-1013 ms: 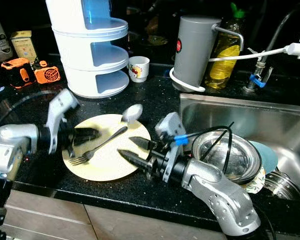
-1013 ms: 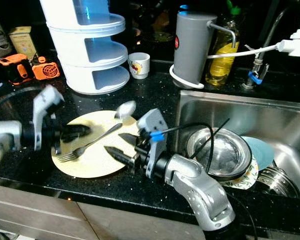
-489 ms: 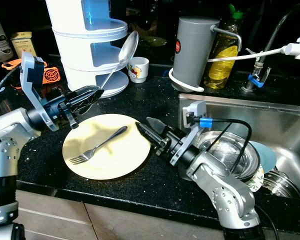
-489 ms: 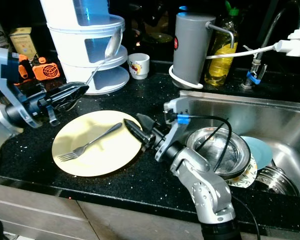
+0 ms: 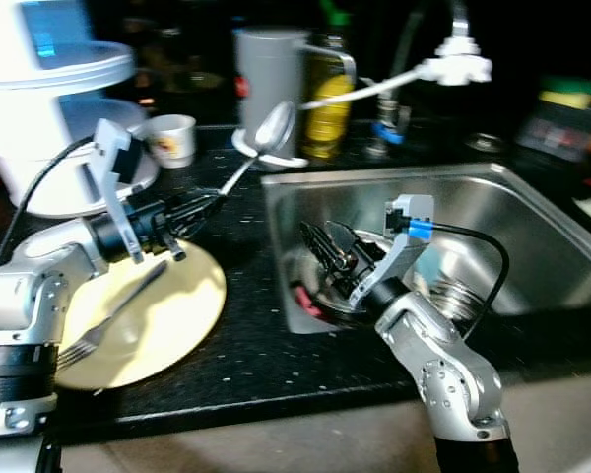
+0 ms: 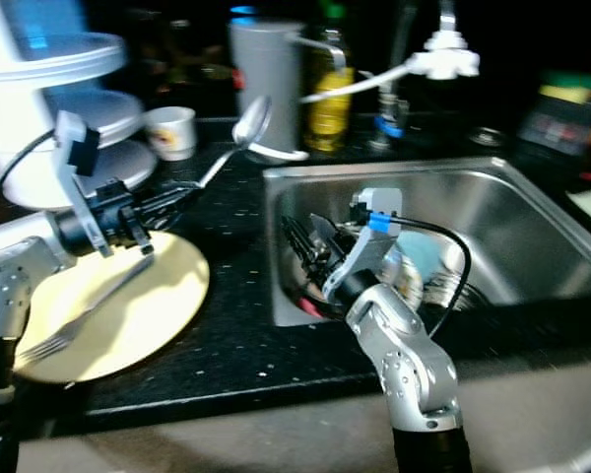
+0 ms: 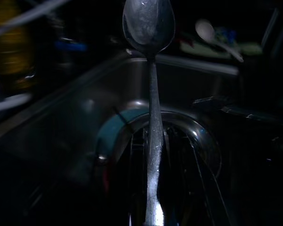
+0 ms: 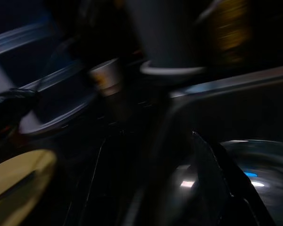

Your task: Kitchen organization

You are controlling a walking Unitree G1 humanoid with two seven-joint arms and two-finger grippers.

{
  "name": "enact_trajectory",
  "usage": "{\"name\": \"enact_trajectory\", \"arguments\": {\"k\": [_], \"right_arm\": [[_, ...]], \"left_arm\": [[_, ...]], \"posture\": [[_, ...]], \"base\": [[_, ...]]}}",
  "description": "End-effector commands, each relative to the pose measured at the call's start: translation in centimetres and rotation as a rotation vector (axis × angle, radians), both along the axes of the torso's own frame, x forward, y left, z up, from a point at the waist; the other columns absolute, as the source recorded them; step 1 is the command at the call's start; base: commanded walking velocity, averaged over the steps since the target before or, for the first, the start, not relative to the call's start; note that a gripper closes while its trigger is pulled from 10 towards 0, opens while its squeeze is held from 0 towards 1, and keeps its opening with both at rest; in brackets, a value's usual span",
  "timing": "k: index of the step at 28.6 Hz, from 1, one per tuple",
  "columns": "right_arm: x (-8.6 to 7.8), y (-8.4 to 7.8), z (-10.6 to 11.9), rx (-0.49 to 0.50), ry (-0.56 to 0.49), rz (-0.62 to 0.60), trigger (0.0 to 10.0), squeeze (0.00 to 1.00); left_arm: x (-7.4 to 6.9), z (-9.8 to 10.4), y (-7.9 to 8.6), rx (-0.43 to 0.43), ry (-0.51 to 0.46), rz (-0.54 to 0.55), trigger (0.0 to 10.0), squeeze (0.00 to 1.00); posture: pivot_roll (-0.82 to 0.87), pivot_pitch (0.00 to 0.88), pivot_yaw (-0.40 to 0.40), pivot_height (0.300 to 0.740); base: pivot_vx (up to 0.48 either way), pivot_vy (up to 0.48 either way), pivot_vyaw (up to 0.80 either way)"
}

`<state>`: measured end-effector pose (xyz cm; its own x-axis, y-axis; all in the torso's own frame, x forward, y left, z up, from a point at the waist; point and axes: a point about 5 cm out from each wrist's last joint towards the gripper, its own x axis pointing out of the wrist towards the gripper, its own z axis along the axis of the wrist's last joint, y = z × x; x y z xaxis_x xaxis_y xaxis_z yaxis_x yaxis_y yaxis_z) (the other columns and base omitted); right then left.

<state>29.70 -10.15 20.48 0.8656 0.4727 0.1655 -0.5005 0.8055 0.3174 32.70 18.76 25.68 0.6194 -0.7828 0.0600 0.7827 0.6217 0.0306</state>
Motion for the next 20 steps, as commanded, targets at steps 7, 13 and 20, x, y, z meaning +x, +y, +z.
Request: {"name": "enact_trajectory", "arguments": {"k": [7, 13, 20], "right_arm": [[-0.1, 0.4, 0.0, -0.029, -0.016, 0.005, 10.0, 0.00], [-0.3, 0.7, 0.1, -0.037, -0.033, 0.013, 10.0, 0.00], [-0.6, 0.8, 0.2, -0.038, -0.047, 0.027, 10.0, 0.00]], "left_arm": [[1.5, -1.3, -1.8, 0.202, -0.028, 0.026, 0.0, 0.00], [3.1, -2.1, -2.3, 0.274, -0.047, 0.106, 10.0, 0.00], [3.9, -2.6, -3.0, 0.267, -0.071, 0.123, 10.0, 0.00]], "posture": [[0.01, 0.000, -0.009, 0.740], [0.00, 0.000, -0.009, 0.740], [0.00, 0.000, -0.008, 0.740]], "base": [[0.000, 0.000, -0.78], [0.000, 0.000, -0.52], [0.000, 0.000, 0.00]]}}
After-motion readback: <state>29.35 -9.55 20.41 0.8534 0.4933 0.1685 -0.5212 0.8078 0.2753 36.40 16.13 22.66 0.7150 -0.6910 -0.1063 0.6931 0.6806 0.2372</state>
